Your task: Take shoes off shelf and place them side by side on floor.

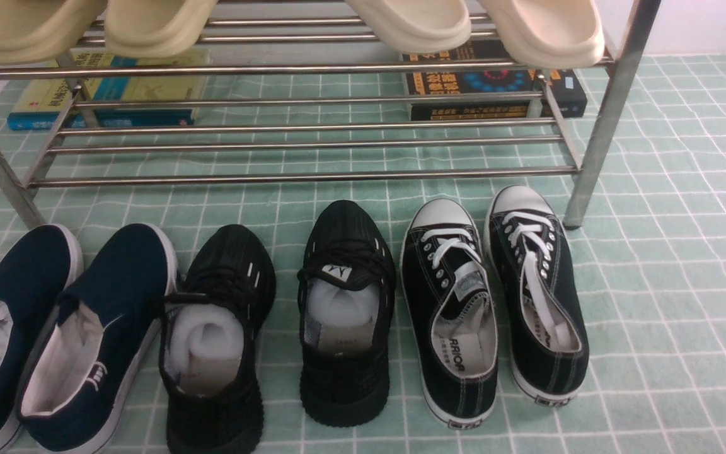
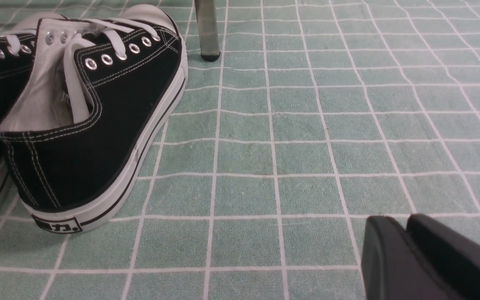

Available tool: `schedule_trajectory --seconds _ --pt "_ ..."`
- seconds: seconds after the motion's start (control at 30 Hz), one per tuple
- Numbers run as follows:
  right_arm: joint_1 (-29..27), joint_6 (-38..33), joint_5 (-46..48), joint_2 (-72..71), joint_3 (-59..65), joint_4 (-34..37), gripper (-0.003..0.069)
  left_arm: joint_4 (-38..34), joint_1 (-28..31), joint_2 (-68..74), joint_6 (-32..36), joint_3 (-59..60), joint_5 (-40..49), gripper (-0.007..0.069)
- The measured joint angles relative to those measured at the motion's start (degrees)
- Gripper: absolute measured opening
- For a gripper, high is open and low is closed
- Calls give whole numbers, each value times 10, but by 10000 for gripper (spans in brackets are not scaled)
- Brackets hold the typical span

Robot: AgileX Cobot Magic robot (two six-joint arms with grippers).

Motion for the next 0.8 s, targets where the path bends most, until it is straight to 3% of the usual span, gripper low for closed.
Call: schedule_trajectory --seconds 0.27,0.5,0.8 --pt "0 0 0 0 0 0 99 -7 14 0 30 79 3 48" --pt "0 0 0 0 0 0 109 -70 89 0 136 101 -31 54" --pt "0 0 0 0 0 0 118 -54 91 0 125 102 -20 57"
